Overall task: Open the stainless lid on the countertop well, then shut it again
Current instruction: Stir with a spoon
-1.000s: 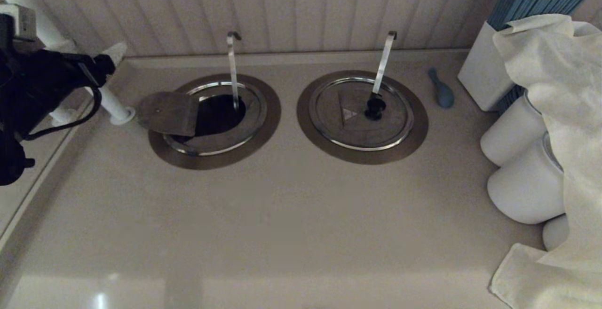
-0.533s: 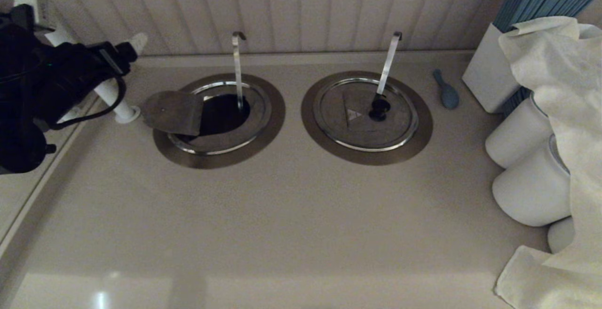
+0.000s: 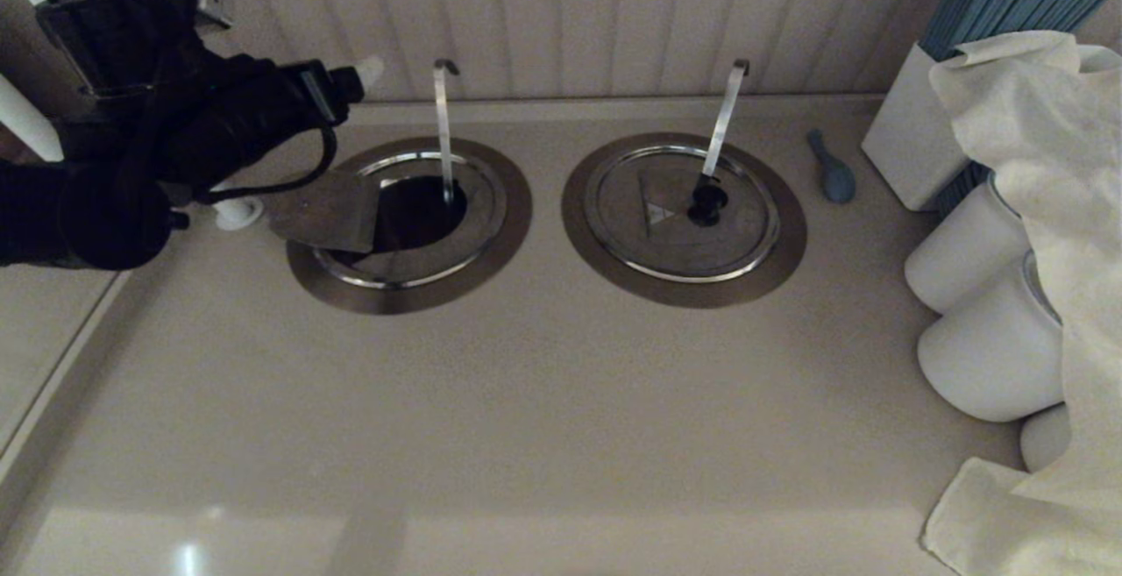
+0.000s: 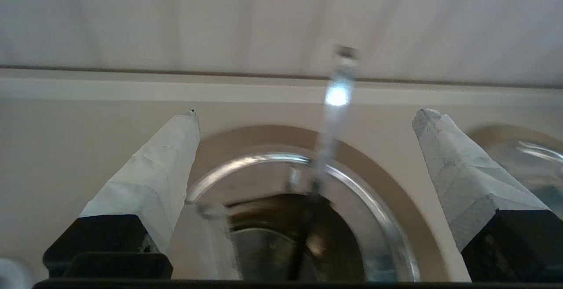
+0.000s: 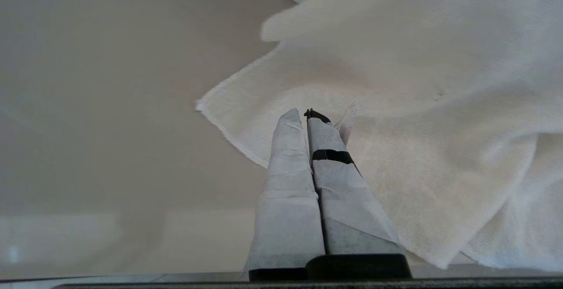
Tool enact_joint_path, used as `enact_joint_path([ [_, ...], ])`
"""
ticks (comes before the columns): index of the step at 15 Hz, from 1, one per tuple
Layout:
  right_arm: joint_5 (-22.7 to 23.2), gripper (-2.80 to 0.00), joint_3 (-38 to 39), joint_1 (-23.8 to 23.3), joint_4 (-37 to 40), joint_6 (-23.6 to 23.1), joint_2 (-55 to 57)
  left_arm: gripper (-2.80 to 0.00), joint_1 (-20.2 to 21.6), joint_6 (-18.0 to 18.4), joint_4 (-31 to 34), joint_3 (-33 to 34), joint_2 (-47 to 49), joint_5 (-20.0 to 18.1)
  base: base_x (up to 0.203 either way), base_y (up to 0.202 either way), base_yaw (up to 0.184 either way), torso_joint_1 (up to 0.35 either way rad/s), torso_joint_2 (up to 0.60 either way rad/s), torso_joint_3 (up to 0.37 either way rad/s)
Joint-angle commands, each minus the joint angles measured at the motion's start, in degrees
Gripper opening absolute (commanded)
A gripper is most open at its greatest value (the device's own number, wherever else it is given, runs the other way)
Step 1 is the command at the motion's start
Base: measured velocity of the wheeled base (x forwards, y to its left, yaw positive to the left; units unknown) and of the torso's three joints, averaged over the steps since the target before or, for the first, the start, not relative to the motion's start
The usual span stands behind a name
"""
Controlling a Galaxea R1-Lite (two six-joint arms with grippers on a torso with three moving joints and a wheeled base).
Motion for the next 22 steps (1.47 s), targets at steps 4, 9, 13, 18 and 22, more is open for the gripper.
enact_joint_path([
  [4,0.0,-2.8,0.0,0.0,0.0,0.0,0.0,0.0,-3.5,2.1,15.3,-17.8,12.0,3.1,0.0,0.0,0.0,0.0,0.0,0.0],
  [9,0.0,-2.8,0.1,0.0,0.0,0.0,0.1,0.0,-4.0,3.8,13.9,-27.0,23.4,3.9,0.0,0.0,0.0,0.0,0.0,0.0],
  [13,0.0,-2.8,0.0,0.0,0.0,0.0,0.1,0.0,-4.0,3.7,13.7,-31.1,26.4,3.6,0.0,0.0,0.0,0.0,0.0,0.0],
  [18,0.0,-2.8,0.0,0.0,0.0,0.0,0.0,0.0,-4.0,3.8,8.2,-31.5,28.0,3.2,0.0,0.0,0.0,0.0,0.0,0.0],
  [22,0.0,-2.8,0.1,0.0,0.0,0.0,0.0,0.0,-4.2,3.6,7.5,-31.4,29.5,3.2,0.0,0.0,0.0,0.0,0.0,0.0],
])
